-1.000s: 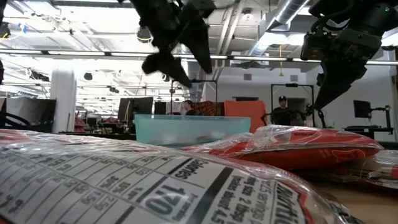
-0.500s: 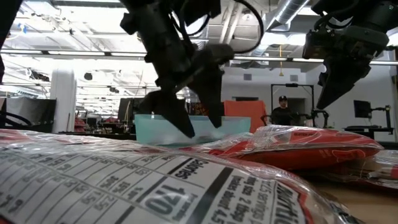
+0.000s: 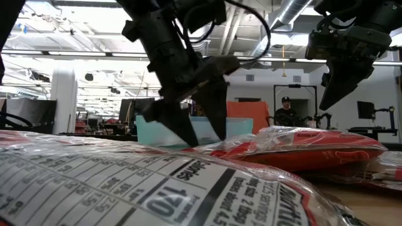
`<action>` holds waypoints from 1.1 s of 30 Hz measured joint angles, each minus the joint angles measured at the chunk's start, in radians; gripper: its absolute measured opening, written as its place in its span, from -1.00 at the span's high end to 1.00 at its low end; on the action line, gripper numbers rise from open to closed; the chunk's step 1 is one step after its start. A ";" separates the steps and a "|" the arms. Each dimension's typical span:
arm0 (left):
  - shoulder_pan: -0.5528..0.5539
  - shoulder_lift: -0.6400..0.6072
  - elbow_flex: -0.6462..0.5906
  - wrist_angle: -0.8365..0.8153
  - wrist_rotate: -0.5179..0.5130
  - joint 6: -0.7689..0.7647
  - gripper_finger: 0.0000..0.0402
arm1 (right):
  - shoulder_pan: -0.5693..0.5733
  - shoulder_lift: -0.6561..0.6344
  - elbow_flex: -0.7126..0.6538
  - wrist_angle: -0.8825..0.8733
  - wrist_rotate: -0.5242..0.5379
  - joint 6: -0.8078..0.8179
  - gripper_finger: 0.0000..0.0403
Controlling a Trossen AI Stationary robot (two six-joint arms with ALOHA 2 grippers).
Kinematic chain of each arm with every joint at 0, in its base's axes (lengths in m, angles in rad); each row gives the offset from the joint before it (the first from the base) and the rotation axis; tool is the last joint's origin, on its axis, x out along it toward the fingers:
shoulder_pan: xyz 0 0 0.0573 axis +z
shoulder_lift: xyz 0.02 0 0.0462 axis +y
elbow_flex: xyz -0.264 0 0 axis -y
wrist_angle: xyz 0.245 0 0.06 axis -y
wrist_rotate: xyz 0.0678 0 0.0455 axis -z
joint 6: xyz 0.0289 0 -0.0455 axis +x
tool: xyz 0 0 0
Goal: Sort popcorn bags into baskets
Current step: Put the red popcorn bag into the blue bin
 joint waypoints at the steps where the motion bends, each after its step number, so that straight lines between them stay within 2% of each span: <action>1: 0.000 0.007 0.000 -0.001 0.006 -0.006 -0.36 | 0.000 0.000 0.000 0.001 0.000 0.000 0.41; 7: 0.000 0.043 0.004 0.013 0.017 -0.045 -0.35 | 0.000 0.000 0.000 0.004 0.001 -0.004 0.41; 10: 0.001 0.048 0.004 -0.004 0.018 -0.050 -0.28 | -0.001 0.000 0.000 0.016 0.001 -0.001 0.41; 14: 0.002 0.053 0.004 -0.034 0.031 -0.058 -0.03 | -0.001 0.000 0.000 0.029 0.001 0.000 0.41; 24: 0.012 0.050 0.002 -0.025 0.091 -0.029 0.91 | -0.004 0.000 0.000 0.030 0.002 0.014 0.41; 33: 0.033 -0.002 0.000 -0.041 0.185 -0.025 0.99 | -0.004 0.000 0.000 0.030 0.002 0.046 0.41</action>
